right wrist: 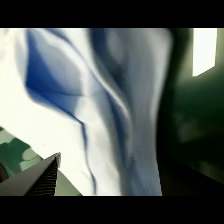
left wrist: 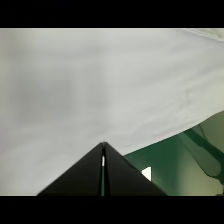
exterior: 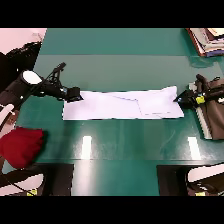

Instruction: Fold the shirts.

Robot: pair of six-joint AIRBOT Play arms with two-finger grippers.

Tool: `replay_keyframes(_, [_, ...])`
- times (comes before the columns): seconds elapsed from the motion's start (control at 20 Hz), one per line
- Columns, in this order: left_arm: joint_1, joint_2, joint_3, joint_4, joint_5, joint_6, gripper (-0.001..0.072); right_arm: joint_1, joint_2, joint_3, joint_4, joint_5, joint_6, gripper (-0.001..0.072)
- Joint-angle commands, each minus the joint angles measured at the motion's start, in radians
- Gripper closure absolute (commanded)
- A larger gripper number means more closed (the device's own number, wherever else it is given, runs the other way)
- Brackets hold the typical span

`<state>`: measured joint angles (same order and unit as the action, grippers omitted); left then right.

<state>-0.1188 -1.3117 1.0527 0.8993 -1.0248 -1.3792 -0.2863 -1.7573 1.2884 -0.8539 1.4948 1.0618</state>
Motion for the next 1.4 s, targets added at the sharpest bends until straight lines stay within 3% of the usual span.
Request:
replay_keyframes(0.0, [-0.072, 0.0, 0.001, -0.002, 0.031, -0.003, 0.0683, 0.032, -0.056, -0.011, 0.078, -0.01, -0.053, 0.0012])
replay_keyframes(0.1, [-0.101, -0.001, 0.001, -0.002, 0.05, -0.019, 0.0684, 0.06, -0.07, -0.011, 0.1, -0.012, -0.067, 0.0023])
replay_keyframes(0.2, [-0.138, -0.008, 0.007, -0.002, 0.087, -0.031, 0.0684, 0.082, -0.069, -0.011, 0.095, -0.023, -0.08, 0.0148])
replay_keyframes(0.3, [-0.177, -0.027, 0.03, -0.002, 0.132, -0.035, 0.0685, 0.091, -0.067, -0.011, 0.095, -0.017, -0.08, 0.0206])
replay_keyframes(0.35, [-0.195, -0.05, 0.058, -0.002, 0.135, -0.036, 0.0685, 0.091, -0.063, -0.011, 0.095, -0.012, -0.08, 0.0431])
replay_keyframes(0.4, [-0.213, -0.083, 0.097, -0.002, 0.134, -0.036, 0.0684, 0.09, -0.056, -0.011, 0.095, -0.007, -0.082, 0.0588])
replay_keyframes(0.45, [-0.231, -0.118, 0.138, -0.002, 0.133, -0.037, 0.0684, 0.088, -0.044, -0.011, 0.095, 0.0, -0.087, 0.0674])
replay_keyframes(0.65, [-0.312, -0.304, 0.339, -0.002, 0.114, -0.057, 0.0684, 0.082, 0.077, -0.01, 0.096, 0.018, -0.051, 0.0699])
replay_keyframes(0.9, [-0.406, -0.535, 0.58, -0.002, 0.069, -0.089, 0.0684, 0.174, 0.225, 0.172, 0.095, 0.055, 0.168, 0.07])
replay_keyframes(1.1, [-0.446, -0.605, 0.628, 0.003, 0.065, -0.109, 0.0684, 0.3, 0.245, 0.37, 0.094, 0.061, 0.28, 0.0699])
replay_keyframes(1.35, [-0.447, -0.627, 0.628, -0.016, 0.094, -0.114, 0.0684, 0.449, 0.245, 0.519, 0.095, 0.042, 0.312, 0.0699])
